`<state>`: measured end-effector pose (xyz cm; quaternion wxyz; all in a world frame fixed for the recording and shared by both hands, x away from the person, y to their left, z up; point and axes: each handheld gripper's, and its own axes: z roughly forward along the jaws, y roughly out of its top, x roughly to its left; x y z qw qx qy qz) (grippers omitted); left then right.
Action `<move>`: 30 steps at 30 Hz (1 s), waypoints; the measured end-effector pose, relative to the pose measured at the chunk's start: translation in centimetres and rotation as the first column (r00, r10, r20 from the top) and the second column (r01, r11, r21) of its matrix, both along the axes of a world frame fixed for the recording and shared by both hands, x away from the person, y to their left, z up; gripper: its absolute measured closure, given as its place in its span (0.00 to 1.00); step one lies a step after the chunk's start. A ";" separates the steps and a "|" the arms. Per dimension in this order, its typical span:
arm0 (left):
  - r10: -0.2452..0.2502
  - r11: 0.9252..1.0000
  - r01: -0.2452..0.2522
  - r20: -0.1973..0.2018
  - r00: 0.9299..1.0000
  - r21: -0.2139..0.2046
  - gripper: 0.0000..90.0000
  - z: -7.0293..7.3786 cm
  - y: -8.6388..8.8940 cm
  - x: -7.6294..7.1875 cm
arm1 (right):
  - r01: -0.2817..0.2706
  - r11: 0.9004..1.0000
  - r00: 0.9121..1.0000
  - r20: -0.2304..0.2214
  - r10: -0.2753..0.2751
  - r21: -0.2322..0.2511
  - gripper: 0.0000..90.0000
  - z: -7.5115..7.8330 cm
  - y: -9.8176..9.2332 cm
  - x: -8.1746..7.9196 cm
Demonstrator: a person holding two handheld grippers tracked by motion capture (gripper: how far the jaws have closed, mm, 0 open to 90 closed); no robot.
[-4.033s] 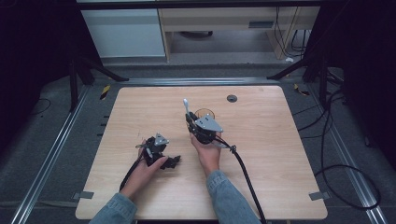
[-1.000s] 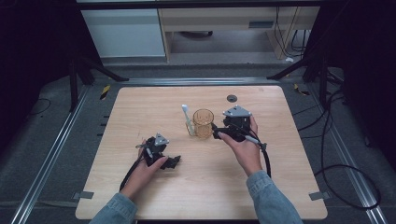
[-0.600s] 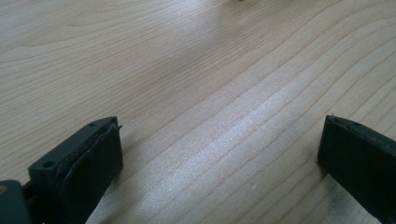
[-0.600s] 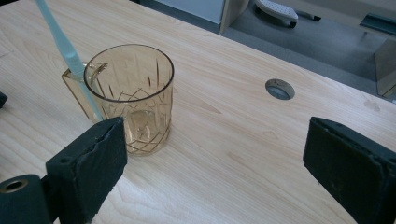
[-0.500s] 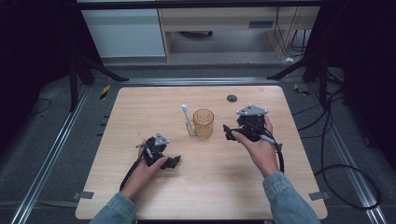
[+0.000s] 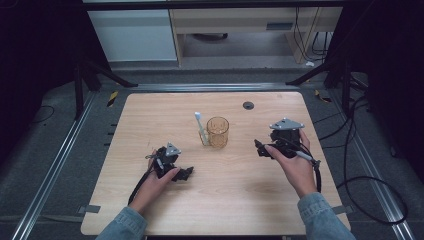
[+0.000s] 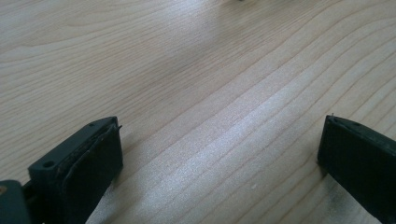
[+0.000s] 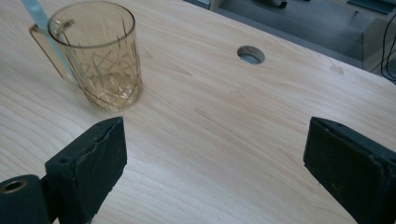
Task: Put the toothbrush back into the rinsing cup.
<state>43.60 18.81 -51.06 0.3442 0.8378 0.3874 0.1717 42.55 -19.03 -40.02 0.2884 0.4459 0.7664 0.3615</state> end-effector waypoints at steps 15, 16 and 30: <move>0.001 1.000 -0.001 0.000 1.000 0.000 0.00 0.0 0.0 0.0 | 0.087 0.996 0.992 -0.091 -0.086 0.006 0.11 -3.6 -4.1 -0.8; 0.001 1.000 -0.001 0.000 1.000 0.000 0.00 0.0 0.0 0.0 | 0.093 0.996 0.991 -0.099 -0.091 0.014 0.11 -4.0 -4.3 -0.9; 0.002 1.000 -0.002 0.001 1.000 0.000 0.00 0.0 0.0 0.0 | 0.147 0.987 0.971 -0.201 -0.131 0.070 0.10 -9.3 -4.7 -0.6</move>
